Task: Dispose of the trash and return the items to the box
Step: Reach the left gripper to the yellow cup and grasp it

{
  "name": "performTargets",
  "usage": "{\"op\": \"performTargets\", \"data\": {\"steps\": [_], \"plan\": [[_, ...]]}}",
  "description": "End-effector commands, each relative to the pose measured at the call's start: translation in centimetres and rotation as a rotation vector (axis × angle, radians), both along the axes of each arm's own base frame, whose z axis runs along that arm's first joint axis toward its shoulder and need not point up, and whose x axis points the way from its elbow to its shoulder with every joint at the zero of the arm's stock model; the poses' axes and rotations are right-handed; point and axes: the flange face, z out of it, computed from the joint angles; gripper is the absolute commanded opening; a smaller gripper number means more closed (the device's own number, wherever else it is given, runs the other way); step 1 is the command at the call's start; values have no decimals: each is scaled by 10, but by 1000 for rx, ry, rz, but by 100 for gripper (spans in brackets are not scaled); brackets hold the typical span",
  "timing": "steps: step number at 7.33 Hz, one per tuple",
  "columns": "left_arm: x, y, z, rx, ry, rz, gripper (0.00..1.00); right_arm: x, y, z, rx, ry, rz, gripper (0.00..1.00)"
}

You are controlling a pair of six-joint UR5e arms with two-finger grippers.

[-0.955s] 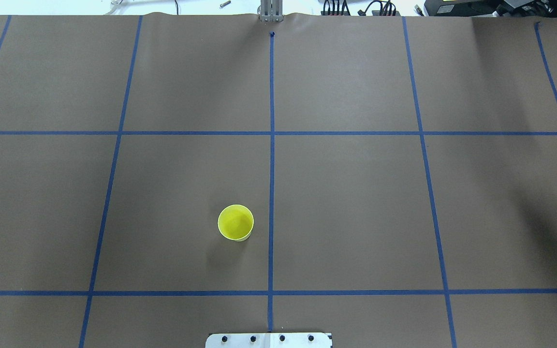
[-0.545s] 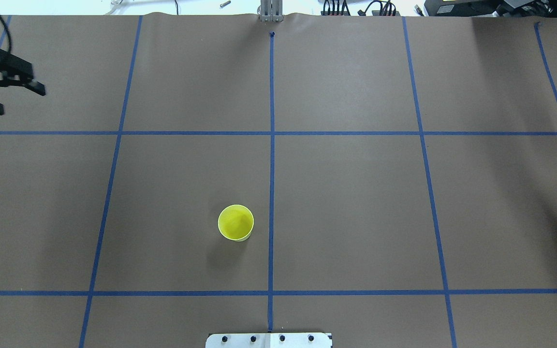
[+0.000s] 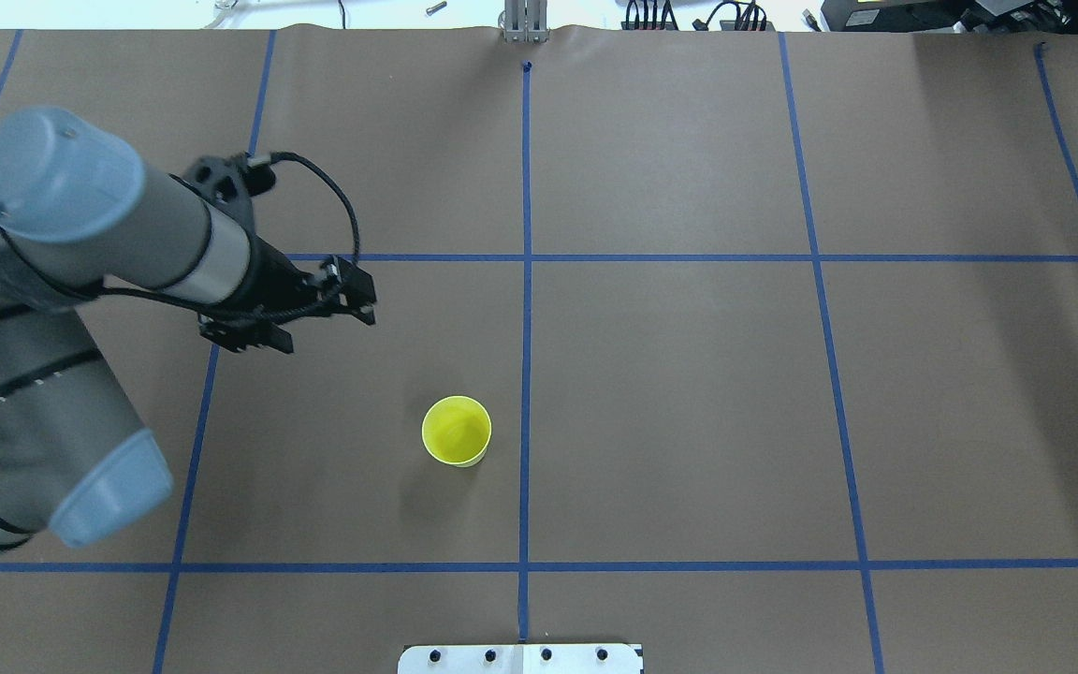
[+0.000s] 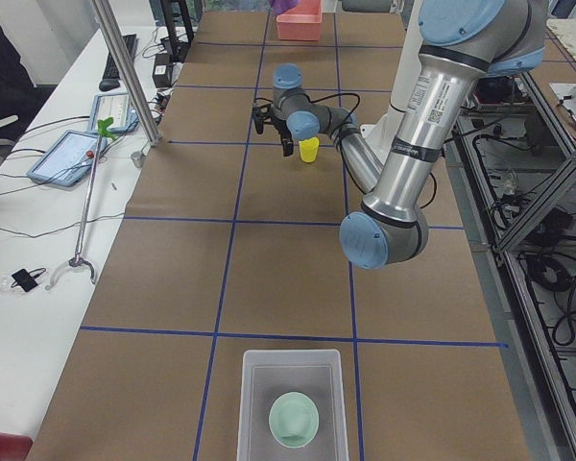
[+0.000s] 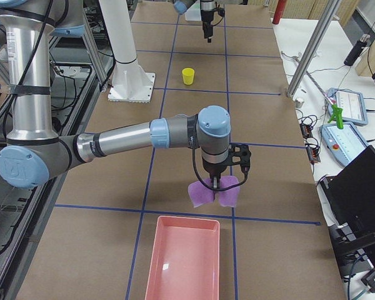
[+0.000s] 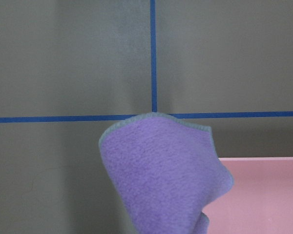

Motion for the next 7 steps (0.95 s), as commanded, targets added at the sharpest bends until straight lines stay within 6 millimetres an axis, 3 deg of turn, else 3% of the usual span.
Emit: {"op": "performTargets", "data": {"steps": [1,4,6,7], "plan": [[63,37,-2,5,-33,17,99,10,4,32,-58,2,19,0],[94,54,5,-1,-53,63,98,18,7,51,-99,6,34,0],[123,50,3,-12,-72,80,98,22,9,69,-131,16,41,0],[129,54,4,-15,-74,87,78,22,8,72,-135,16,39,0]]}}
